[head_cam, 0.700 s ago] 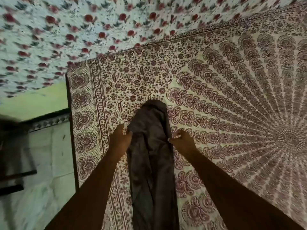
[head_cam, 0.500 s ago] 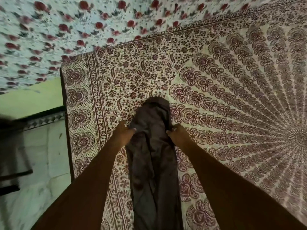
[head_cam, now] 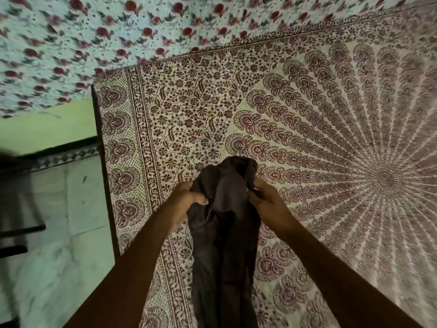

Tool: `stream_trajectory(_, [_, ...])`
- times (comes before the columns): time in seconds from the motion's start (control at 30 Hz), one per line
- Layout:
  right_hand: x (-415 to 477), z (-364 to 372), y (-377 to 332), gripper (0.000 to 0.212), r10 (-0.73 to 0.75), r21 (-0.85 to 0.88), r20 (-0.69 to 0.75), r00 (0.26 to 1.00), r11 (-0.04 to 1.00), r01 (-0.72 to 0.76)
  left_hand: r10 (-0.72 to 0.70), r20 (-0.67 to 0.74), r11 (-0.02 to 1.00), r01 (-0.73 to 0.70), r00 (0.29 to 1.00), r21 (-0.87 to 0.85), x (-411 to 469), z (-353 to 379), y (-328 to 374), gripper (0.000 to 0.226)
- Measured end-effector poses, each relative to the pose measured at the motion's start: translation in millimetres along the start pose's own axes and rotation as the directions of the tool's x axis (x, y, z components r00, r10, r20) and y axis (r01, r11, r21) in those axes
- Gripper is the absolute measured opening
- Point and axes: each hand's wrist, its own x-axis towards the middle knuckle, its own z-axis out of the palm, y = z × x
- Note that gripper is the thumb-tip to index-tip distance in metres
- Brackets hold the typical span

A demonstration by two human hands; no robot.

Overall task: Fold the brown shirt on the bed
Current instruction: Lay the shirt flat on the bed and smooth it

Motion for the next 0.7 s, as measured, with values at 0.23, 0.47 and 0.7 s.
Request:
stream_trajectory(0.23, [-145.8,-26.5,-75.5,0.031,-0.216,-0.165,-0.064,0.974,0.965,0.203,0.276,0.056,0.927,-0.281,0.960,0.247,-147.0,24.8,27.6,0.044])
stream_trajectory(0.47, [-266.1,-75.1,-130.4,0.014,-0.452,-0.222,-0.192,0.871,0.885,0.410,0.541,0.070,0.757,-0.521,0.838,0.393,-270.6,64.8,66.9,0.017])
stream_trajectory(0.7, [-327.6,-164.1,-169.3,0.012,-0.625,-0.518,-0.246,0.741,0.730,0.445,0.686,0.129,0.519,-0.606,0.716,0.602,-339.0,111.4,85.7,0.023])
